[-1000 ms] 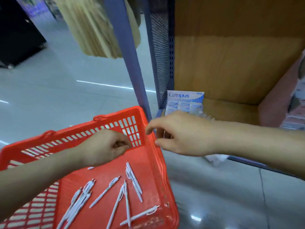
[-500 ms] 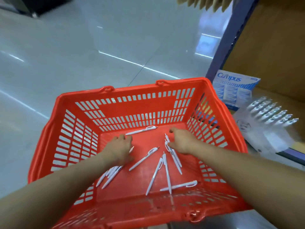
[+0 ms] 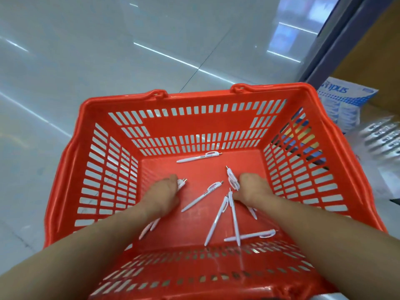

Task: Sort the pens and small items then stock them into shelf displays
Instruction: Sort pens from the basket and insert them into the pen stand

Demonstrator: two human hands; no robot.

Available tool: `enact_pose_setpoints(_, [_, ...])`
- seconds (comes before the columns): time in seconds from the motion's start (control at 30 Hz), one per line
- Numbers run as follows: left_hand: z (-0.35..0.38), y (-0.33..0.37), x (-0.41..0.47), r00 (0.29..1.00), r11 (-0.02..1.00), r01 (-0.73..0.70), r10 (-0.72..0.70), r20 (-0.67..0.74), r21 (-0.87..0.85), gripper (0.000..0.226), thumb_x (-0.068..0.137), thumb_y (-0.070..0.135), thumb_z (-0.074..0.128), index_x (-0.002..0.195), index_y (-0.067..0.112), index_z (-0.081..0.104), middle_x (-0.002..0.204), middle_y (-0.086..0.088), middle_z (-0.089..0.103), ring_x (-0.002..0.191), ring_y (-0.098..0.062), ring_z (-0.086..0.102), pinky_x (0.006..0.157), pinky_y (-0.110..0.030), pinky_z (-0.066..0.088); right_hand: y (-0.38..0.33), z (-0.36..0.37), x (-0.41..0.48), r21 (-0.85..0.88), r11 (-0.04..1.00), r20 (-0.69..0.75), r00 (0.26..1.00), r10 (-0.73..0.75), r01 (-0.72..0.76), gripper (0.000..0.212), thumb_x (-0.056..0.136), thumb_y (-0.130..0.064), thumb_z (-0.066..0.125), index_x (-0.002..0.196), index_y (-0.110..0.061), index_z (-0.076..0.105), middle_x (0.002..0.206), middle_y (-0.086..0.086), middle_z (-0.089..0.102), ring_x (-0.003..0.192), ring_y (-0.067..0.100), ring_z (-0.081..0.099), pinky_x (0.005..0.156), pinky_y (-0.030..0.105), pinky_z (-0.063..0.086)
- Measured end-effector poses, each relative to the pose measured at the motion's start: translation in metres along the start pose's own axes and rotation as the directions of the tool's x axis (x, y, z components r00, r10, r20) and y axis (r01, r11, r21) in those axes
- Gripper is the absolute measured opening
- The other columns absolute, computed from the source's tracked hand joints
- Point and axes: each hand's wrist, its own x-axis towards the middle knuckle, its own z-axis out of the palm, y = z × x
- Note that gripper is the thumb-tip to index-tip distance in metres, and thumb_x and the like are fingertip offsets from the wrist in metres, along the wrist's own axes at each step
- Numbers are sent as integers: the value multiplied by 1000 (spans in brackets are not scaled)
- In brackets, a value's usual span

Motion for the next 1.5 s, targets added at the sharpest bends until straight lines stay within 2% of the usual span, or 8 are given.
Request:
enact_pose_setpoints(0.23, [0,16,14,998,987,-45,38,-54,-151,25,89,19,50,111,6,46,106,-18,62,100,-37,58,80,-38,42,-9,-6,2,201,980,97,995,-37,17,37,98,-30,43,111,1,59,122,24,60,111,37,56,80,33,42])
enact_pose_setpoints(0.5, [4,51,19,988,989,-147,146,38,2,38,89,49,56,107,16,49,109,-11,65,100,-33,60,77,-36,44,-15,3,-9,-52,995,187,979,-76,88,43,73,-41,74,100,-10,64,104,11,69,96,29,64,67,27,42])
enact_pose_setpoints(0.67, [4,56,21,987,987,-147,142,76,67,25,83,39,59,94,16,56,106,-10,65,99,-32,60,74,-32,45,-16,3,-5,191,982,159,987,-38,8,33,83,-39,64,91,-7,65,96,14,68,91,32,63,67,28,41])
enact_pose_setpoints(0.83, [-16,52,26,996,941,-40,64,62,-336,23,83,27,59,66,15,50,67,-2,58,66,-21,53,58,-29,36,-14,-20,-2,767,608,213,975,58,-204,25,94,-23,49,72,-12,53,63,7,52,48,17,45,49,26,39])
enact_pose_setpoints(1.0, [-48,73,17,995,574,82,-92,36,-815,33,89,14,49,57,18,45,51,5,42,47,-8,37,49,-24,31,-28,-42,-9,888,150,452,885,-117,-434,18,95,-20,50,95,-4,58,74,15,63,63,27,62,71,45,58])
enact_pose_setpoints(1.1, [-54,94,14,975,212,103,-213,57,-972,28,90,16,49,63,10,55,56,-5,53,57,-18,51,62,-33,44,-44,-40,-19,897,58,432,844,-319,-437,34,99,-27,43,94,-3,67,86,21,68,82,39,67,71,50,56])
enact_pose_setpoints(1.17, [-56,101,13,947,122,58,-321,15,-991,26,90,18,51,67,8,58,64,-13,58,64,-23,57,66,-38,50,-54,-38,-29,895,-9,404,817,-411,-447,41,98,-37,45,85,-6,70,77,19,64,72,36,65,67,48,54])
enact_pose_setpoints(1.5, [-78,97,0,764,271,-130,-586,-270,-954,24,91,25,49,68,19,44,61,5,45,55,-10,45,55,-27,37,-68,-41,-58,888,90,447,798,-404,-452,52,94,-54,42,79,-11,68,78,15,69,64,25,65,70,40,54])
